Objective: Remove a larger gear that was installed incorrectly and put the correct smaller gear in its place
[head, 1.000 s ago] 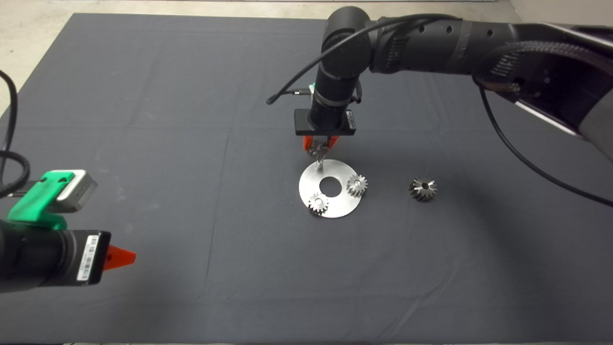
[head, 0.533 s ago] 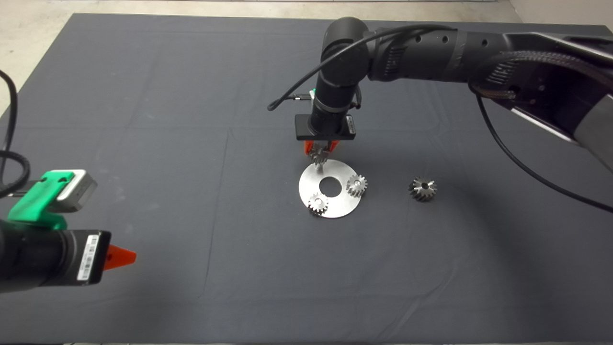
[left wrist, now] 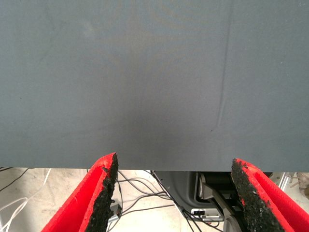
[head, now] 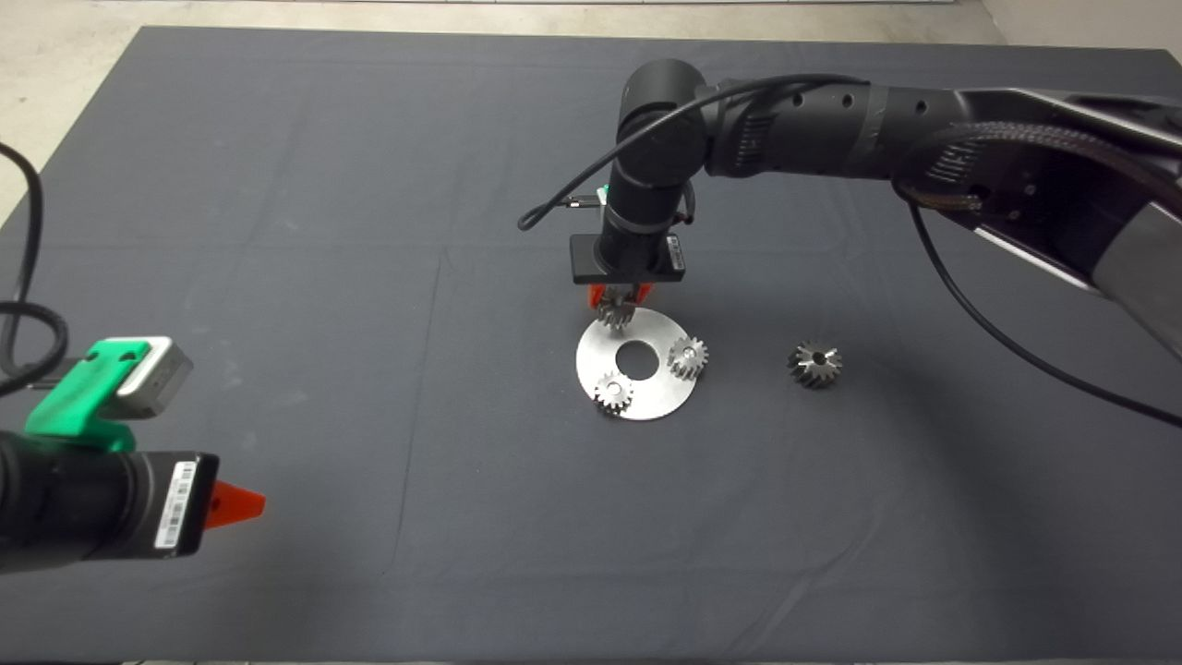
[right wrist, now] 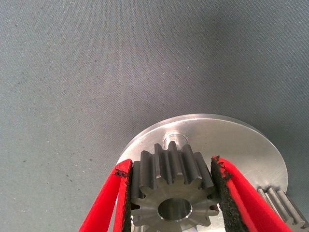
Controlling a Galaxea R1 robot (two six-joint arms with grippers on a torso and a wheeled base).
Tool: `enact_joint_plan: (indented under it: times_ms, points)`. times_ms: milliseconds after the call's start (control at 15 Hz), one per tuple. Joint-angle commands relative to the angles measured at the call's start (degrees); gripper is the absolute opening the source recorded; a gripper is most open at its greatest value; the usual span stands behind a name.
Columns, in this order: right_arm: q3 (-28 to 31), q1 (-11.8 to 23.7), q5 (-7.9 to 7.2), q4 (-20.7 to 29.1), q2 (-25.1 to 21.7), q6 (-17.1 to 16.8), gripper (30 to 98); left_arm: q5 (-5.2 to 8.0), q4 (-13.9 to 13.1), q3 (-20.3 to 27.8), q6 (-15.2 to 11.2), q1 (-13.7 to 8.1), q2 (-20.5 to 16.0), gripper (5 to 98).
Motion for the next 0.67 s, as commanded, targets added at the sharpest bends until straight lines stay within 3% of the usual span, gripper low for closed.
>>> enact_joint_plan:
  times_ms: [0,400,600]
  points:
    - [0.36,0.52,-0.19,-1.76,0.34,0.18,37.4,3.38,1.34,0.49,-0.25,0.44,-0.1,59.2]
    - [0.45,0.54,-5.22,-3.69,0.26,-0.15,37.5,3.38,1.34,0.57,-1.13,0.52,0.08,59.2]
    - [1.33,0.54,-5.31,-3.69,0.23,-0.15,37.6,3.38,1.25,0.66,-1.55,0.52,0.08,59.2]
